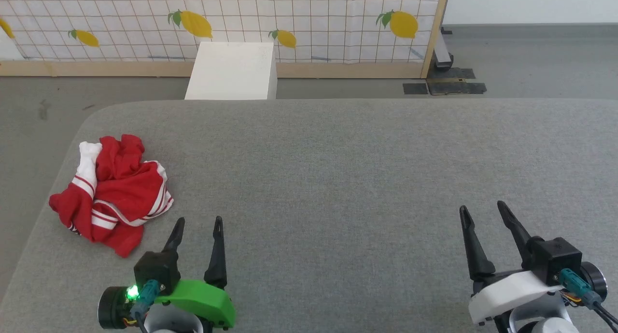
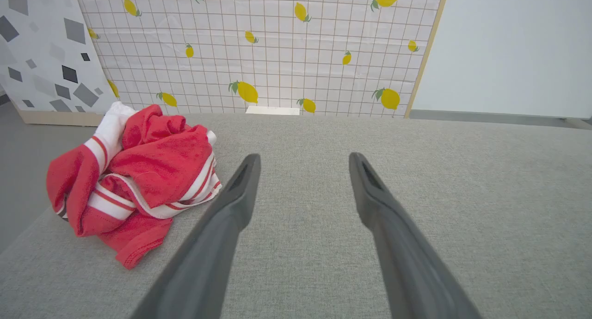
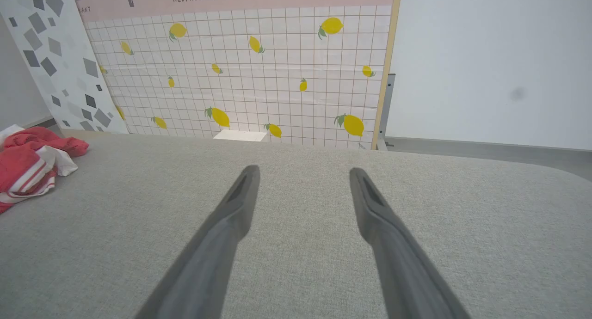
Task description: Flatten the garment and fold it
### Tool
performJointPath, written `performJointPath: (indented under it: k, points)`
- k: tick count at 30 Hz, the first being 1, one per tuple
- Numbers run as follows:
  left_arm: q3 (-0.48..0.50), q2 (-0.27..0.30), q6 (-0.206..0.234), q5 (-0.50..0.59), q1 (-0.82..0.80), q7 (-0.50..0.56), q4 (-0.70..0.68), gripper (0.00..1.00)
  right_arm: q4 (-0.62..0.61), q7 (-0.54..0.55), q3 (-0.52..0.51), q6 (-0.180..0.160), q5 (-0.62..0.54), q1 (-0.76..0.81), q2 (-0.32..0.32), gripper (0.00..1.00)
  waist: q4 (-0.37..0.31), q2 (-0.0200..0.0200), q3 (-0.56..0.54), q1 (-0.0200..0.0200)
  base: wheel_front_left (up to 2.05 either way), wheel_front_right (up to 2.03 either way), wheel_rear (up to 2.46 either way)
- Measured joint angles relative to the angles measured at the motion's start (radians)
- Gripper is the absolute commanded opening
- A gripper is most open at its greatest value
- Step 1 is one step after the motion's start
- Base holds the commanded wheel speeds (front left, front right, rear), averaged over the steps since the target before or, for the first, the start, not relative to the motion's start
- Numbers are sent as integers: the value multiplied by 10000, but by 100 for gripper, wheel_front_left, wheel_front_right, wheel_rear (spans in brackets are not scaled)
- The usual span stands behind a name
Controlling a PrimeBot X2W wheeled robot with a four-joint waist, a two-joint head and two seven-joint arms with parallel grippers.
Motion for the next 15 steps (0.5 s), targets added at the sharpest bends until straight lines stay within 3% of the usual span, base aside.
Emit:
performJointPath:
  k: [15]
  points:
    - [-148, 0, 0, -276, -3, -328, 370, 100, 245, -311, -54, 0, 198, 0, 0, 100, 41, 0, 22, 0, 0, 0, 0]
